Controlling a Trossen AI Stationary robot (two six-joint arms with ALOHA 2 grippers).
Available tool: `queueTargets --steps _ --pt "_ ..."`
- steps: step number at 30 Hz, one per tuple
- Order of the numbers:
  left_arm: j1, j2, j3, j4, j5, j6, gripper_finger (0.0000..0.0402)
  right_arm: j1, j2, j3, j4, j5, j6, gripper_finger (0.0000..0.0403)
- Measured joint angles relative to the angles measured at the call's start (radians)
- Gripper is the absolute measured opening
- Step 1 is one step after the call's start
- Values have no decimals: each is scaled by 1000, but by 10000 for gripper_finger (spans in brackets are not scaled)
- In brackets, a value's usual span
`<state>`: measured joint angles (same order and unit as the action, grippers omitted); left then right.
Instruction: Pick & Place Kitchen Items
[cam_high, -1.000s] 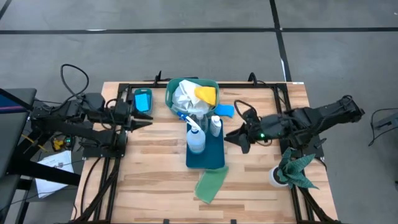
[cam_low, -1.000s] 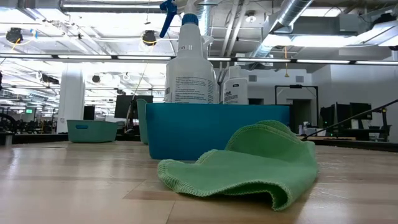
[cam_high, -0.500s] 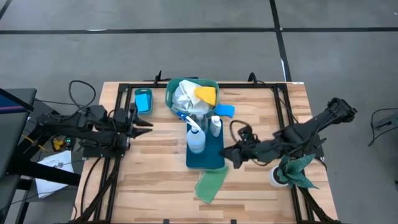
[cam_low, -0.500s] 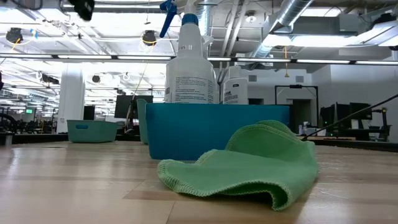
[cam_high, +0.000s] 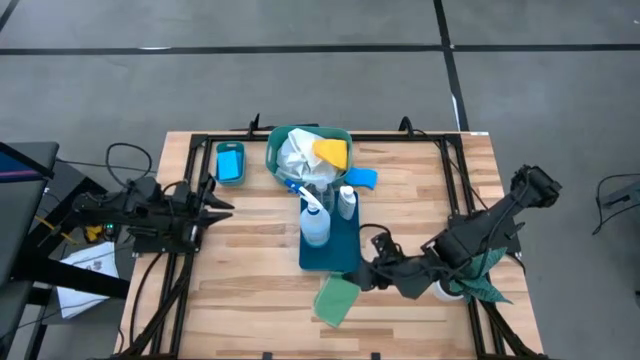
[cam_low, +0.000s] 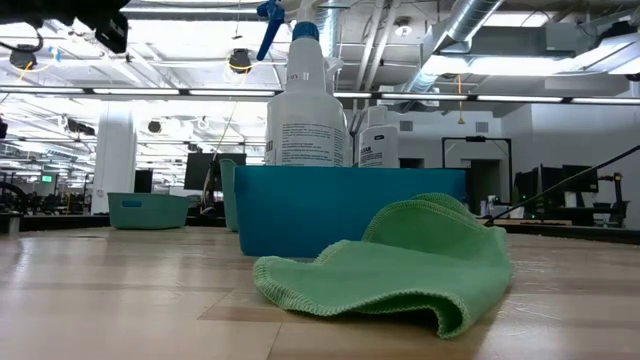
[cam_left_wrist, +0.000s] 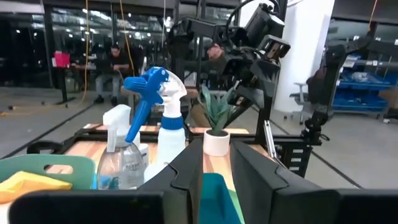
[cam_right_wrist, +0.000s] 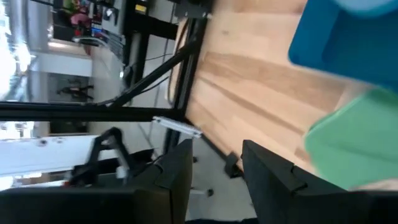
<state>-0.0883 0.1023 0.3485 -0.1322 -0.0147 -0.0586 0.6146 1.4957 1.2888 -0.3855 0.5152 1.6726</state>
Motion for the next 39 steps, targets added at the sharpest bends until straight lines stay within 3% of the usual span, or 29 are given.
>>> queueTargets --steps 6,23,29,34,39 --pt "0 -101 -58 -23 0 1 76 6 13 0 2 5 30 132" --pt "0 -87 -70 39 -4 -31 76 32 78 2 -68 0 18 132" --pt "0 -80 -70 104 -9 -27 76 60 171 0 -41 -1 3 132" --pt "0 -80 -70 158 -72 -28 76 88 268 -1 19 -16 4 132" --pt "1 -80 -70 227 -128 -29 76 103 341 1 95 -25 101 132"
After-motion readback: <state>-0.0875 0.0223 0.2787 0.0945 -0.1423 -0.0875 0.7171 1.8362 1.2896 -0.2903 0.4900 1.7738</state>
